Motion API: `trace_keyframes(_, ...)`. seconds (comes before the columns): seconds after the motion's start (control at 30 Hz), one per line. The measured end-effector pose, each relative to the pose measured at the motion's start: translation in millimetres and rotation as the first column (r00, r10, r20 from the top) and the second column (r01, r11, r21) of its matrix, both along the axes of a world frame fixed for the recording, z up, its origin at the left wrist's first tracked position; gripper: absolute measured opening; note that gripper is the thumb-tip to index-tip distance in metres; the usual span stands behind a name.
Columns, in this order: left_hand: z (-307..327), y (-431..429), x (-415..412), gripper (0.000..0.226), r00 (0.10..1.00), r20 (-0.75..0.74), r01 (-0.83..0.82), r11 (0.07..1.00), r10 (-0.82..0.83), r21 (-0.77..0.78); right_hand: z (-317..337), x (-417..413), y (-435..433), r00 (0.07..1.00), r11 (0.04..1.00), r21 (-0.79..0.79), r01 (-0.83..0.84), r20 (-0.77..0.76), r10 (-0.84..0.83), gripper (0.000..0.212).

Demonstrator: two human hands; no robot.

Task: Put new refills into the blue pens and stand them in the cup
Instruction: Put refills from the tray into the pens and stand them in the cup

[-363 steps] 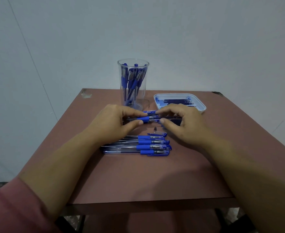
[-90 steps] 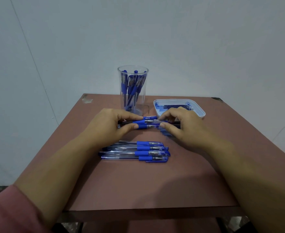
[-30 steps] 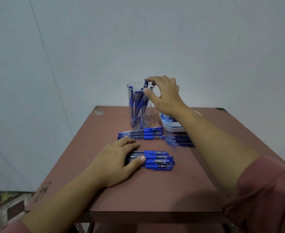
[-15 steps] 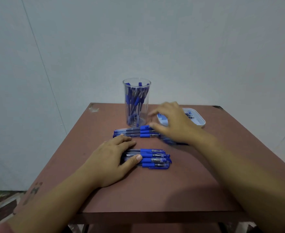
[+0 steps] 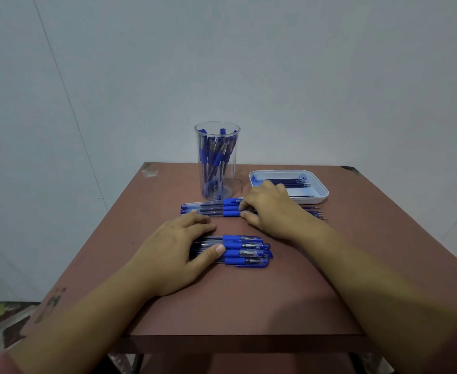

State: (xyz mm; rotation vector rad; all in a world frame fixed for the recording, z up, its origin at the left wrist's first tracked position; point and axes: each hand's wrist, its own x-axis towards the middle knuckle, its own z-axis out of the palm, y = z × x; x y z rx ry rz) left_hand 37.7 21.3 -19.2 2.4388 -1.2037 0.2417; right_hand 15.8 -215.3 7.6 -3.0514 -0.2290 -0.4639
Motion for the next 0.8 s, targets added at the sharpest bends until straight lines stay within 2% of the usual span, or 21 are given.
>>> trace_keyframes(0.07, 1.1, 0.1, 0.0, 0.068, 0.999, 0.053, 0.005, 1.0, -0.004, -0.019, -0.3, -0.9, -0.3, 0.999, 1.0, -0.027, -0.004, 0.038, 0.005, 0.02)
trace_keyframes(0.17, 7.8, -1.6, 2.8, 0.06, 0.98, 0.197, 0.001, 0.998, 0.012, -0.066, 8.0, -6.6, -3.4, 0.998, 0.999, 0.043, -0.013, 0.057, 0.01, 0.018)
trace_keyframes(0.23, 19.9, -6.9, 7.0, 0.056, 0.96, 0.28, -0.001, 0.997, 0.023, -0.078, 17.3, -14.6, -6.7, 0.999, 0.988, 0.145, -0.045, 0.029, 0.041, 0.016)
trace_keyframes(0.3, 33.8, -14.7, 12.0, 0.05, 0.95, 0.313, 0.027, 0.997, -0.001, -0.079, 25.6, -25.5, -9.8, 0.996, 0.94, 0.328, -0.091, 0.007, 0.094, 0.011)
trace_keyframes(0.4, 48.7, -28.6, 15.4, 0.039, 0.967, 0.247, 0.087, 0.992, -0.062, -0.094, 26.9, -39.6, -12.5, 0.989, 0.828, 0.544, -0.137, 0.031, 0.143, 0.007)
trace_keyframes(0.5, 50.4, -41.1, 17.1, 0.034, 0.988, 0.105, 0.126, 0.984, -0.113, -0.128, 12.6, -41.8, -12.3, 0.989, 0.739, 0.657, -0.149, 0.098, 0.112, 0.013)
trace_keyframes(0.57, 45.0, -45.6, 21.3, 0.03, 0.991, 0.056, 0.126, 0.981, -0.119, -0.149, 3.3, -38.6, -11.4, 0.989, 0.711, 0.687, -0.148, 0.122, 0.088, 0.011)
trace_keyframes(0.67, 30.3, -45.7, 29.3, 0.025, 0.99, 0.068, 0.138, 0.973, -0.127, -0.186, -1.5, -34.3, -11.5, 0.987, 0.73, 0.666, -0.155, 0.138, 0.083, 0.009)
trace_keyframes(0.8, 15.9, -42.4, 31.9, 0.023, 0.993, 0.023, 0.122, 0.964, -0.12, -0.234, -4.2, -33.1, -8.8, 0.985, 0.813, 0.561, -0.156, 0.149, 0.087, 0.007)
